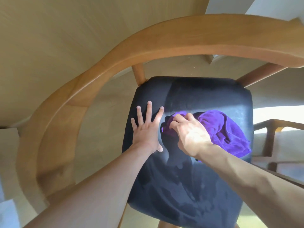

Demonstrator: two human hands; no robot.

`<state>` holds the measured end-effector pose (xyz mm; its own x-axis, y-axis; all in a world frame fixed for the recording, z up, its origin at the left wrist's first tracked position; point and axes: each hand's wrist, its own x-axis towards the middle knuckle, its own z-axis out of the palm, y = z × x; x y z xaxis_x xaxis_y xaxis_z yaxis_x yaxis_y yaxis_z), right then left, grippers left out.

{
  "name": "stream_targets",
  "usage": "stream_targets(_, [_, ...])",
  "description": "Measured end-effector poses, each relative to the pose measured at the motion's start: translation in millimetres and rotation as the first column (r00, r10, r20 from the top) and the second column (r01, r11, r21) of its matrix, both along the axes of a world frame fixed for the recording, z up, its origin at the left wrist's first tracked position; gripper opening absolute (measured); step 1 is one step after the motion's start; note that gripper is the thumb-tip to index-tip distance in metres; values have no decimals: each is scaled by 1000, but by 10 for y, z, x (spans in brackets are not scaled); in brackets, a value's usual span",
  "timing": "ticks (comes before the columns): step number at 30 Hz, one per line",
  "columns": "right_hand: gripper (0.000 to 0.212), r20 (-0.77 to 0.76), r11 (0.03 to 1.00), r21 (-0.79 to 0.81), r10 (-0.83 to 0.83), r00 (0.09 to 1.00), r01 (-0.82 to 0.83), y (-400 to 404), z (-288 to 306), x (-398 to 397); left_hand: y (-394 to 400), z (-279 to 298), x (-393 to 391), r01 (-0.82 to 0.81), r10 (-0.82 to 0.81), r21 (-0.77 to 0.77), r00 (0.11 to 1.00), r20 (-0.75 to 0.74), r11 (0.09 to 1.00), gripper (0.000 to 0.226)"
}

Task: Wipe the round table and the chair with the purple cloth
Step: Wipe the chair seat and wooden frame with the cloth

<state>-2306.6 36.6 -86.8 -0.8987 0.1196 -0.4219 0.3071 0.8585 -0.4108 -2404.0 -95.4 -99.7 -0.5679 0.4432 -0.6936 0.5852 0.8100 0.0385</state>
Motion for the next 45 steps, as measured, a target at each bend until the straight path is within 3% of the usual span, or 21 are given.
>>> stream_targets(3, [27,-51,956,-90,-285,957,279,247,109,-135,20,-4,15,-12,12,7,1000,0,1000,156])
stream_targets(5, [39,-175,847,-167,-529,830,504,468,110,-352,35,-1,13,-8,8,4,1000,-5,1000,156])
stream_targets(7, [51,-228,779,-202,-626,746,593,617,64,-625,42,7,7,-7,7,1,1000,-4,1000,156])
stream_targets(9, [56,-165,852,-81,-524,836,518,624,-28,-763,47,10,11,-7,7,6,1000,-5,1000,157])
stream_targets(12, [55,-71,969,149,-187,980,196,366,-165,-549,29,4,2,-4,4,5,1000,0,1000,152])
stream_targets(14, [43,-92,990,127,-44,995,55,168,-128,-335,10,3,-7,6,-6,7,1000,-3,1000,148])
stream_targets(17, [28,66,991,48,124,990,-128,111,-6,-207,16,12,-7,5,-5,11,1000,-5,1000,154])
stream_targets(18, [24,113,993,7,117,987,-119,167,44,-240,28,15,-4,5,-5,8,1000,-5,1000,154])
stream_targets(20, [21,94,984,-124,-116,989,128,334,121,-355,41,18,0,6,-6,-3,1000,2,1000,154])
stream_targets(22, [31,-45,871,-228,-456,889,435,555,156,-550,44,14,-1,7,-7,-2,1000,-1,1000,156])
stream_targets(24, [40,-193,775,-309,-619,762,551,747,118,-778,45,15,0,-1,1,-3,1000,8,1000,157])
stream_targets(25, [41,-210,773,-328,-621,755,544,792,87,-887,49,13,4,0,0,-2,1000,14,1000,158])
stream_targets(27, [46,-155,840,-245,-527,835,485,779,-50,-1071,53,17,3,15,-15,-10,1000,26,1000,158])
stream_targets(30, [65,0,923,66,-380,925,379,580,-209,-1173,40,24,-5,36,-36,-3,999,39,999,157])
stream_targets(33, [58,-35,953,203,-222,974,225,418,-187,-1052,-7,26,-21,35,-36,30,999,33,999,156])
stream_targets(36, [30,-43,978,149,153,987,-145,393,-104,-728,-72,26,-31,58,-58,52,998,8,997,152])
stream_targets(39, [15,130,946,-31,323,937,-322,406,65,-579,-96,39,-14,37,-37,36,999,-11,999,158])
stream_targets(41, [14,179,976,-137,191,965,-168,504,136,-648,-37,43,28,11,-10,32,1000,-25,999,160])
stream_targets(43, [21,-8,965,-181,-195,981,191,659,112,-819,29,52,61,-36,36,21,999,-39,999,164])
stream_targets(45, [31,-119,840,-232,-526,842,491,769,58,-1024,52,47,55,-72,73,12,996,-45,997,167])
